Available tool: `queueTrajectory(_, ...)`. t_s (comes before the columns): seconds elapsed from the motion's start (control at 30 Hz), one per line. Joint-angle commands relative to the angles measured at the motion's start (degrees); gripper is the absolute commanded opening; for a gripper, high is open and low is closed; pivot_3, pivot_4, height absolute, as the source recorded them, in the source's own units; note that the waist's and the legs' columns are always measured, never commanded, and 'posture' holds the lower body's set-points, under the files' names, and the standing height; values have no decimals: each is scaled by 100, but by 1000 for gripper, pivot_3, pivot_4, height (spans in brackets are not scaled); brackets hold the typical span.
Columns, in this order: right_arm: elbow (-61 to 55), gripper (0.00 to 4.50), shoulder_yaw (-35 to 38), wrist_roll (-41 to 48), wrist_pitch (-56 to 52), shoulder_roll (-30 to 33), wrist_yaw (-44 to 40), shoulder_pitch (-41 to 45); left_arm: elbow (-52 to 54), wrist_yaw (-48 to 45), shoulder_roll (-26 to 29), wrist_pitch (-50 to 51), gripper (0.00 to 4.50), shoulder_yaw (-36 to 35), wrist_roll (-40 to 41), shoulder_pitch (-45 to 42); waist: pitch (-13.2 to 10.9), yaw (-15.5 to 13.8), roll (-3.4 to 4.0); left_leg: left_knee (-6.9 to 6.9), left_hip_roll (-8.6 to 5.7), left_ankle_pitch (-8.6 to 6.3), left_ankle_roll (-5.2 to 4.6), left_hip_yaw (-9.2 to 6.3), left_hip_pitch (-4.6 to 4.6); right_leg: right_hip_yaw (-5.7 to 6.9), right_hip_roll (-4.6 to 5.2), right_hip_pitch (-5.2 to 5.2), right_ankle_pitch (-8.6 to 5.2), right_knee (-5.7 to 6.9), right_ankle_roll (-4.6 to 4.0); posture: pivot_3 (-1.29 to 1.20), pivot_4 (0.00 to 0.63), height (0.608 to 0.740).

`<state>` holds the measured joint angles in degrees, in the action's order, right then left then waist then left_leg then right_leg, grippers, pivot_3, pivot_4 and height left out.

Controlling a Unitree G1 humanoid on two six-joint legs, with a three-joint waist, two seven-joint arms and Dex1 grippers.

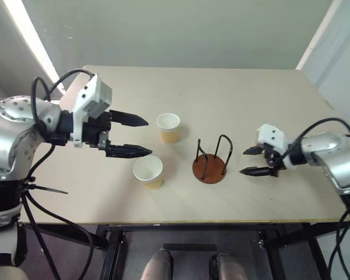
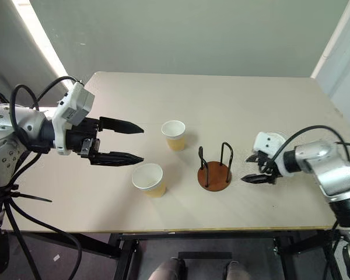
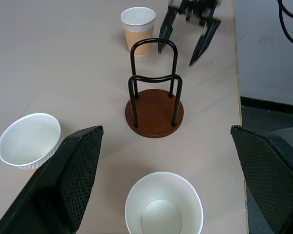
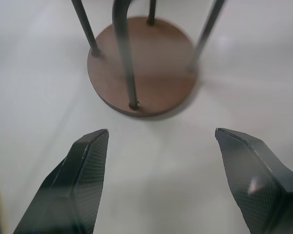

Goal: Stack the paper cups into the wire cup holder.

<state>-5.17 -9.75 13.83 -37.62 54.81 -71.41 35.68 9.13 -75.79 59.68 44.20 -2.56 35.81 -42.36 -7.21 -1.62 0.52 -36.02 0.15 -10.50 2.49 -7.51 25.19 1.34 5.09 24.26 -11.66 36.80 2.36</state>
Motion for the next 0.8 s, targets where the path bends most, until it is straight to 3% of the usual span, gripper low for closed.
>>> queueTrajectory(0.03, -78, 3591, 352, 172, 23, 204, -145, 354, 62, 10, -3, -110, 4500, -46, -20, -81, 0, 1, 0, 0, 0, 0, 0, 1, 0, 0, 0, 0, 0, 0, 0, 0, 150, 740)
queueTrajectory(0.43, 2255, 3591, -716, -1615, 2117, 106, -141, 1712, -57, -22, -72, -173, 4500, 56, -37, -277, -1, 7, 2, 0, 1, -13, -29, -6, -5, 0, 1, 1, 0, 7, 1, 0, 150, 740)
queueTrajectory(0.8, 3806, 3591, -1181, -2582, 3461, -183, -492, 2241, 20, 66, 1, -104, 4500, -37, 11, -201, -2, 1, 4, 1, 3, -35, -32, -6, -2, 1, 1, 4, -1, 7, -1, 0, 150, 740)
